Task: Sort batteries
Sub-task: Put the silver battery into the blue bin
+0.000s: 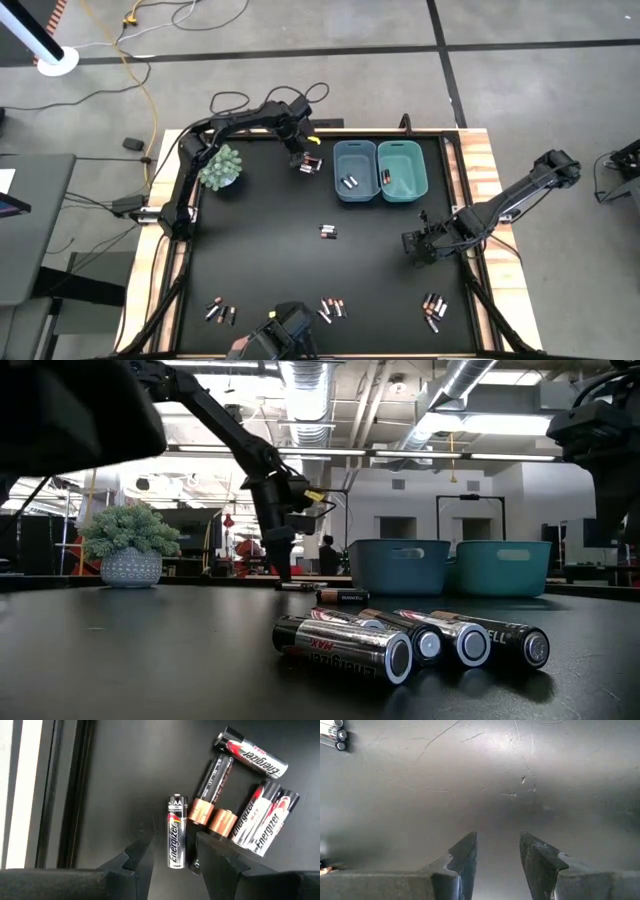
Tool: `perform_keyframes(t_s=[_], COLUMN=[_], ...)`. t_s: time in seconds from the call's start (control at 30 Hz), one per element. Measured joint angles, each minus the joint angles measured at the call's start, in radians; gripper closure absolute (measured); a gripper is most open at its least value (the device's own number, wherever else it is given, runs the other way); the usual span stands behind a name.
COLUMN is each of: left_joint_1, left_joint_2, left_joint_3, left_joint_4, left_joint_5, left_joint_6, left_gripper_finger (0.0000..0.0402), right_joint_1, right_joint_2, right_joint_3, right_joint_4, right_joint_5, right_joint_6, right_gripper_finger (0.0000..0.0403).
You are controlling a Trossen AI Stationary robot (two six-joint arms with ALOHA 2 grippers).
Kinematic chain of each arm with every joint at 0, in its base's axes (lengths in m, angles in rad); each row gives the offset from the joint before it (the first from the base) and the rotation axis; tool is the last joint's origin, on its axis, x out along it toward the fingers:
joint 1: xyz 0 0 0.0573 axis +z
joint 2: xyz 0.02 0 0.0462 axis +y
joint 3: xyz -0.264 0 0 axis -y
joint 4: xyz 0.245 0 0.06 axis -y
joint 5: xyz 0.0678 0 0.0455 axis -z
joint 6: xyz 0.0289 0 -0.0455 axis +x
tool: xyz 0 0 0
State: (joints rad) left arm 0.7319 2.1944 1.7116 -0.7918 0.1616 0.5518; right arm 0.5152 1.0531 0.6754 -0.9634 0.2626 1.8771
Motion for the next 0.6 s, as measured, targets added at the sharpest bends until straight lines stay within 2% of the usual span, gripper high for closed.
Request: perform_keyframes(t_s=[0.4, 0.6], left_joint_1=[0.002, 0.002], left_joint_2=[-0.002, -0.002], left_joint_3=[-0.060, -0.061], left_joint_4=[0.108, 0.119], left_joint_5=[0.000, -0.013], left_joint_6=[-0.007, 0.020], left_gripper_finger=[0.0263, 0.0309], right_joint_1=[0.000, 0.000], right_joint_2=[0.000, 0.000], right_joint_3=[0.000, 0.000], right_joint_4=[-0.004, -0.004], right_joint_5=[0.000, 0.000], right_joint_6=[-0.003, -0.003], right_gripper_finger=[0.0239, 0.0239])
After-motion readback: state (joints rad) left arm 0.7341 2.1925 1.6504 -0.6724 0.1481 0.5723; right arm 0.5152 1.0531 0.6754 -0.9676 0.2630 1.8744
